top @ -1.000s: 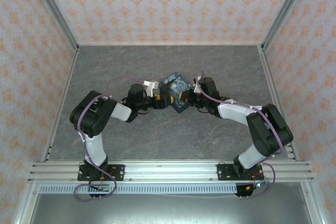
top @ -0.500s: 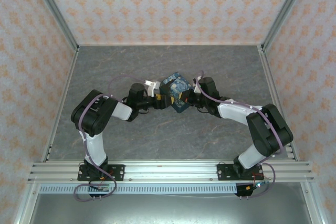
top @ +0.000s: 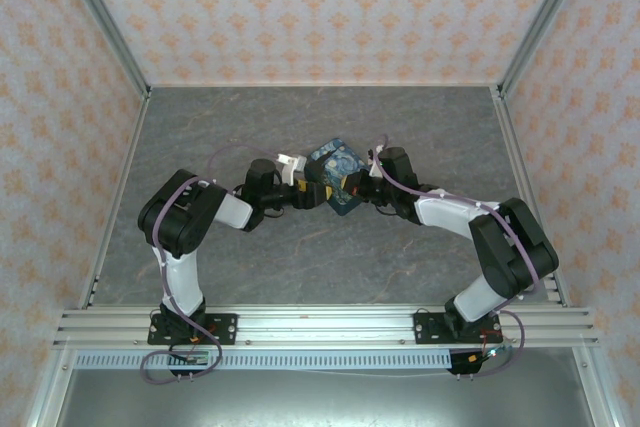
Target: Unlock the padlock with the key
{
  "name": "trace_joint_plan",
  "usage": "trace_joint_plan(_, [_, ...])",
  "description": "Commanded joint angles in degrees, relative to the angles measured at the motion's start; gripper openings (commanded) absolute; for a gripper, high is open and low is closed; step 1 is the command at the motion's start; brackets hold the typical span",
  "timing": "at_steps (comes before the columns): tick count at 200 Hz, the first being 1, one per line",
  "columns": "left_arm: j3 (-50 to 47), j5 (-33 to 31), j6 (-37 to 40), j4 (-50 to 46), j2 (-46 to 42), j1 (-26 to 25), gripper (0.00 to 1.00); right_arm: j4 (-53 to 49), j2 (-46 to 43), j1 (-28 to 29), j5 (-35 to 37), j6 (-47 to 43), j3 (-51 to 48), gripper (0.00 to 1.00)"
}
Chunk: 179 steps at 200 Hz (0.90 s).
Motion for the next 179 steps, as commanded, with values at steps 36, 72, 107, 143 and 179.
trace_joint_plan(36, [-1.6,-2.0,2.4,-3.4,-0.1,-1.4,0.74,-4.6,-0.3,0.1,1.7,-1.1,-0.4,0.0])
trace_joint_plan(72, [-3.4,-2.9,2.3,-3.0,-2.1,-1.5,0.75,-4.5,-0.5,0.1,1.7,-1.1,-0.5,0.0])
trace_joint_plan(107, [-3.8,-3.8,1.9,-2.4,-1.1,-1.4,0.8,-4.5,-0.7,0.2,1.7,-1.3,-0.7,0.0])
trace_joint_plan(143, [-3.7,-4.0,0.0,0.8,-0.9,-0.2,0.81,-4.5,-0.9,0.1,1.7,-1.3,-0.9,0.0])
trace_joint_plan(179, [-3.2,-4.5,0.7,0.3,-1.4,0.6,0.85,-4.6,-0.9,0.1,1.9,-1.5,-0.9,0.0])
